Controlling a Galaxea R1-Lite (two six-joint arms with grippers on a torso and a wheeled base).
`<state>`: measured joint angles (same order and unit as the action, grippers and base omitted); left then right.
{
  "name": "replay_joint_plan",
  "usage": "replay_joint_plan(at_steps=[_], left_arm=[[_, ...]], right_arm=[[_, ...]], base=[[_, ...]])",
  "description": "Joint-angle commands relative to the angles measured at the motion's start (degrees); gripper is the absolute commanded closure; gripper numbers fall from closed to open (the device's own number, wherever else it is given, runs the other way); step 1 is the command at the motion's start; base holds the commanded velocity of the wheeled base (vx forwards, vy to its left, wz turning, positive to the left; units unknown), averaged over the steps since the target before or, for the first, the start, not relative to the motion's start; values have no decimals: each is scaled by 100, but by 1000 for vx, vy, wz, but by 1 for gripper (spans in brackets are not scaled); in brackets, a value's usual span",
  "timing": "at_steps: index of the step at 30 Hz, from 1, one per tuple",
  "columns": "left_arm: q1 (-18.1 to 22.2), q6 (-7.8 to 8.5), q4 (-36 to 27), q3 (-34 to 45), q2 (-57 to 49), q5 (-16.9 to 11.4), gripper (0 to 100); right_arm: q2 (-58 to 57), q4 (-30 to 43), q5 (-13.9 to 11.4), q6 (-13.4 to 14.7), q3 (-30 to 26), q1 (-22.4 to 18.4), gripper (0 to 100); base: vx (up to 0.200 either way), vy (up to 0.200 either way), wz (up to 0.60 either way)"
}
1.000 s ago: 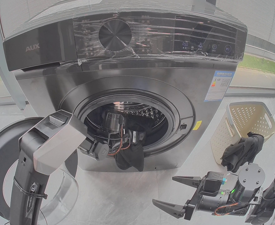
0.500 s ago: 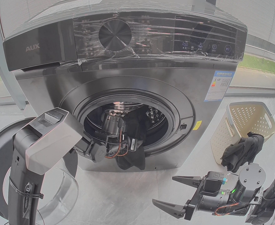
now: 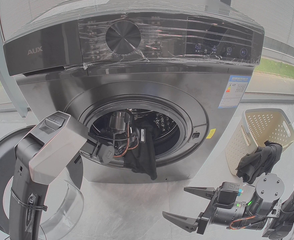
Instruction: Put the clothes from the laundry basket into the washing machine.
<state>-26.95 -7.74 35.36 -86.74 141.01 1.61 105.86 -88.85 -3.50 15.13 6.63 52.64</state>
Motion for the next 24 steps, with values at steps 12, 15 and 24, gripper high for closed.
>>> replay_joint_plan(at_steps=[12, 15, 24], left_arm=[[-38, -395, 383, -274, 102, 252, 0], [-64, -351, -30, 412, -372, 85, 0], [-161, -140, -680, 1247, -750, -266, 0]], right_arm=[[13, -1, -2, -1, -13, -26, 0], [13, -1, -2, -1, -30, -26, 0], [5, -1, -2, -10, -30, 10, 0]], base=[[0, 0, 0], [0, 0, 0], [0, 0, 0]])
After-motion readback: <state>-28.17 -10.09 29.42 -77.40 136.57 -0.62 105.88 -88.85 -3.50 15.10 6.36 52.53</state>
